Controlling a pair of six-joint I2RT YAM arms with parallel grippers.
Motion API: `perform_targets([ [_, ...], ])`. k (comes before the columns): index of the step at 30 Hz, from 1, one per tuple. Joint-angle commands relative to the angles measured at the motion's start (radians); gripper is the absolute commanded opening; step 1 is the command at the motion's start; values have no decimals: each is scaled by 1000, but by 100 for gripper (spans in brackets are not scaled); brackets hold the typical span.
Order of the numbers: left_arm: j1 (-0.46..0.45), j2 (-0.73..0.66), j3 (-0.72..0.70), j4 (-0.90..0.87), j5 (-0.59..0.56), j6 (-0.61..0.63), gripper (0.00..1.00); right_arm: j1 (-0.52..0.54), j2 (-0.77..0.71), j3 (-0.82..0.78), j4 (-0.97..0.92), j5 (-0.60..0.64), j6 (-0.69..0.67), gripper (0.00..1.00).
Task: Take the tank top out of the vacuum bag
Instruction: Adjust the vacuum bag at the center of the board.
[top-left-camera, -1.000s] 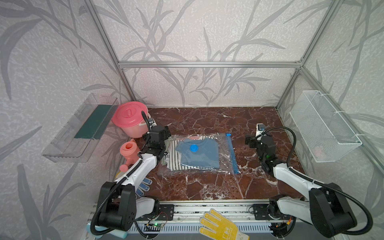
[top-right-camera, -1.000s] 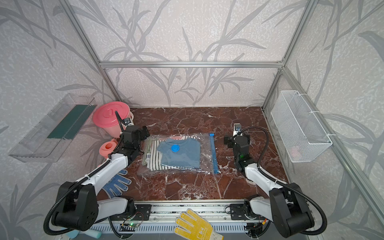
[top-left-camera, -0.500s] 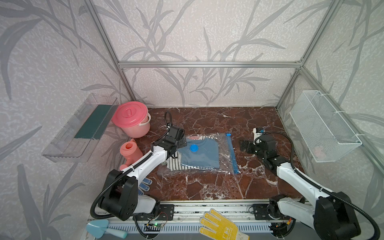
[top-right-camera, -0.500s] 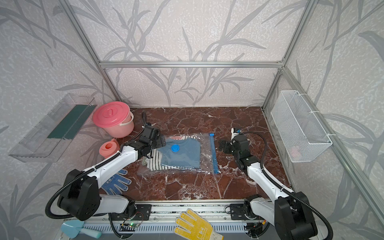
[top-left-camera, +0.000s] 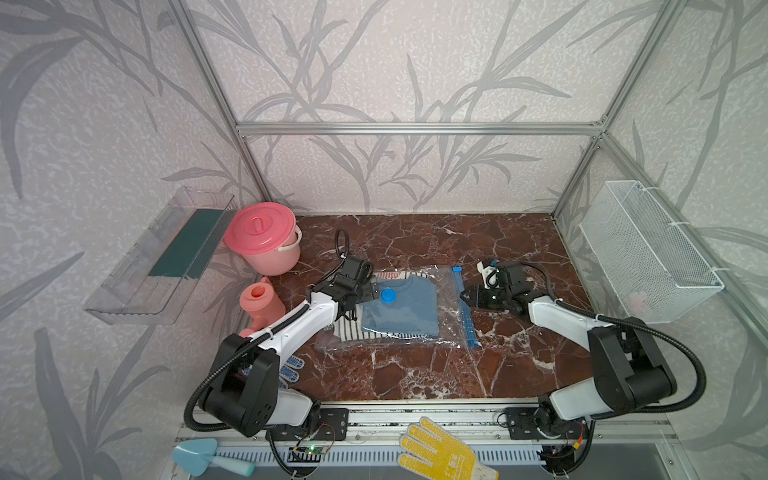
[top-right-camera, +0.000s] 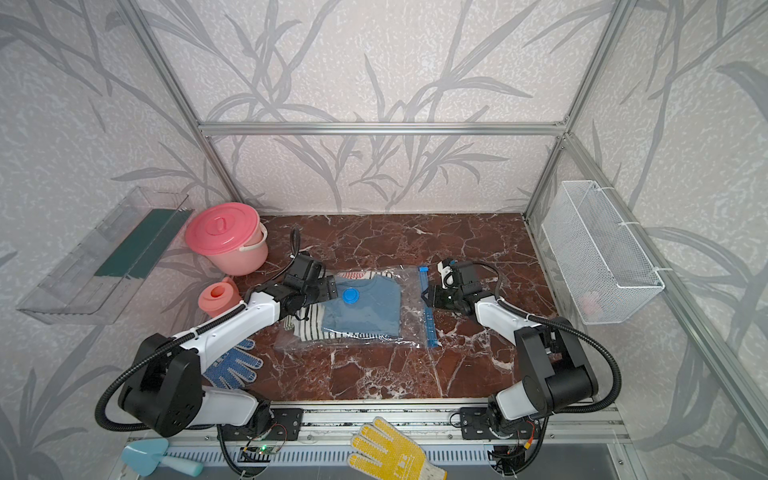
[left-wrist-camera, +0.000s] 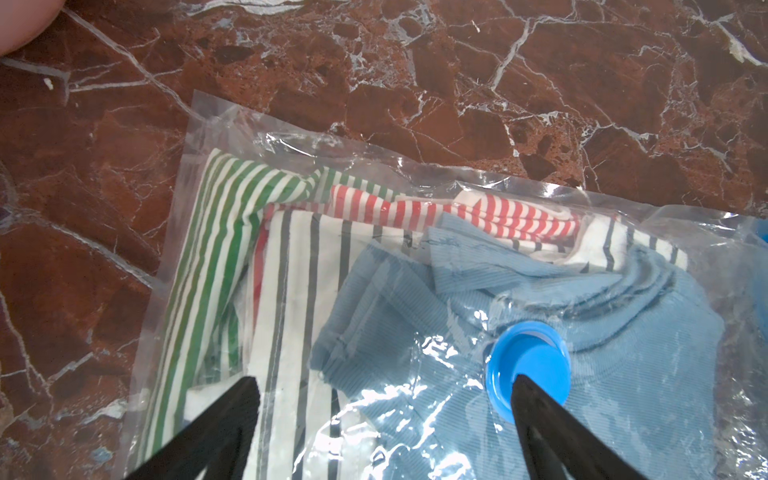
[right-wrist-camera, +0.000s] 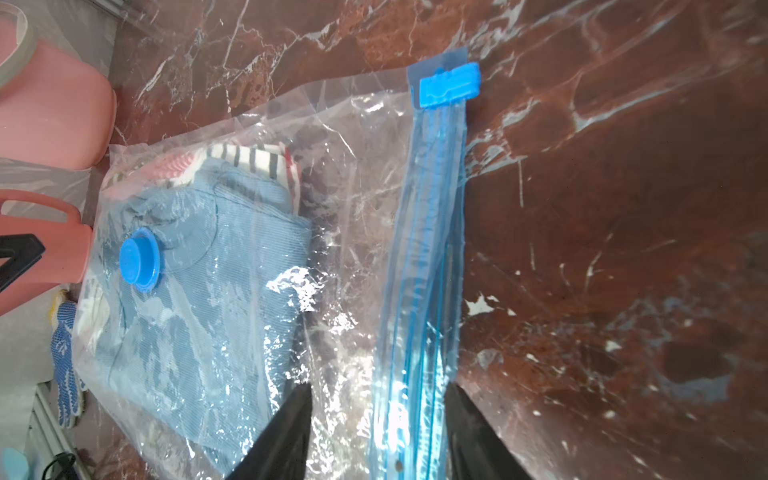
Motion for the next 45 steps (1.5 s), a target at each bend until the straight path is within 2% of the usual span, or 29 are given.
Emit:
perform_targets([
  [1,-5,-46,-16,-28,-13,-24,95,15,46,24,12,-42,17,41],
  [3,-5,-61,-18,-47,-25,-30,95,20,75,37,13,-45,24,31],
  [6,-5,-90,-16,-104,-68,-69,95,26,107,52,33,-52,38,29],
  [8,-4,-109,-15,-164,-124,-127,95,26,121,60,43,-52,50,24],
  [13,0,-162,-53,-221,-190,-181,95,26,133,70,72,-15,96,0],
  [21,9,-203,-104,-218,-245,-225,96,-2,176,85,179,17,214,0],
  [26,56,-181,-115,-212,-235,-257,99,-55,180,57,259,23,312,0],
  [31,156,-172,-164,-146,-136,-302,99,-67,134,78,143,98,230,0],
  [38,164,-133,-173,-93,-96,-299,98,-89,57,25,122,177,246,0],
  [45,166,13,-115,-75,-17,-271,93,-119,-18,-46,119,241,279,0],
])
